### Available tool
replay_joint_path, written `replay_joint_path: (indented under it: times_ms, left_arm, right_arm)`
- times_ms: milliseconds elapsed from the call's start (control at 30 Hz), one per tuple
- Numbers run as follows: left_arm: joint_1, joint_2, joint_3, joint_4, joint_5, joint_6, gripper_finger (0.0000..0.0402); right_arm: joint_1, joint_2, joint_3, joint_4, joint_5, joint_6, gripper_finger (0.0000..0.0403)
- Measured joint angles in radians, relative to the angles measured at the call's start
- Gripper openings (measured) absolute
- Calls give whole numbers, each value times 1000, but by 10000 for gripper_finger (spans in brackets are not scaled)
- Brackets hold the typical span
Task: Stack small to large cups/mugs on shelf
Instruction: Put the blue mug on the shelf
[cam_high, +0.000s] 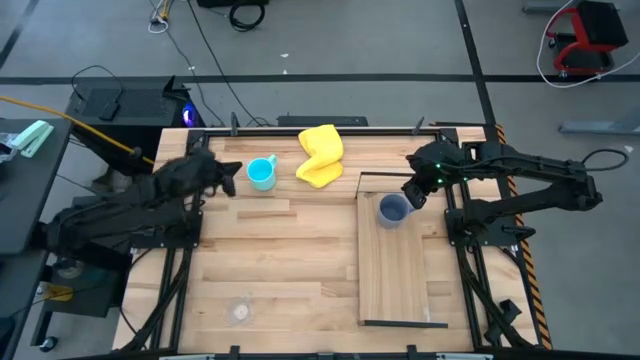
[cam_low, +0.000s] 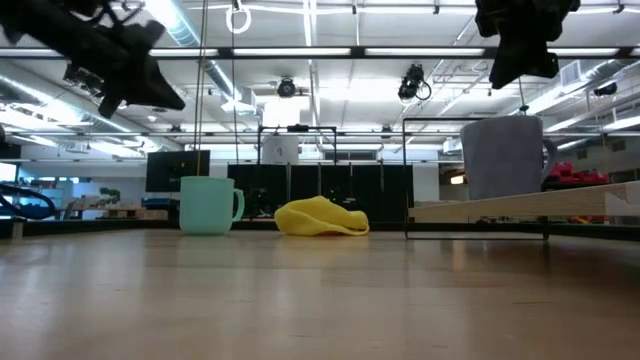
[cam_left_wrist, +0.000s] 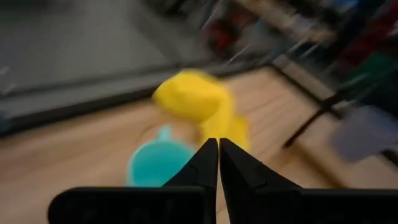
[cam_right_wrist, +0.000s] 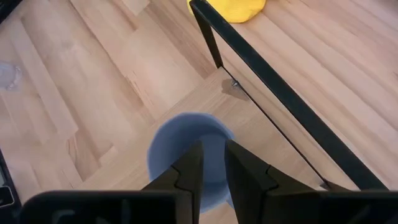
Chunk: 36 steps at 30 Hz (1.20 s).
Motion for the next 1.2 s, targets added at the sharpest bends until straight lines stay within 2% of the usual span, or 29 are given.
replay_joint_path:
  times_ms: [200,333,533,700,900,1000,1200]
  left_arm:
    - [129,315,259,-257,41,-24,19]
    - [240,514,364,-338,210,-16,29]
    - [370,741,432,-346,463,29,58]
    - [427,807,439,-362,500,30,83]
    - [494,777,440,-413,476,34,103]
    - [492,770,441,-451,425,22,105]
    - [452,773,426,-476,416,2,105]
  right_arm:
    - [0,-2,0,-1,0,0,74]
    - [0,-2,0,-2,0,0,74]
    - [0,-2,0,-32,0,-7,74]
    - [0,-2,0,-65,0,-10,74]
    - [0,-2,0,-67,28,-11,74]
    - [0,-2,0,-67,38,-7,74]
    - [0,-2,0,-66,46,4,74]
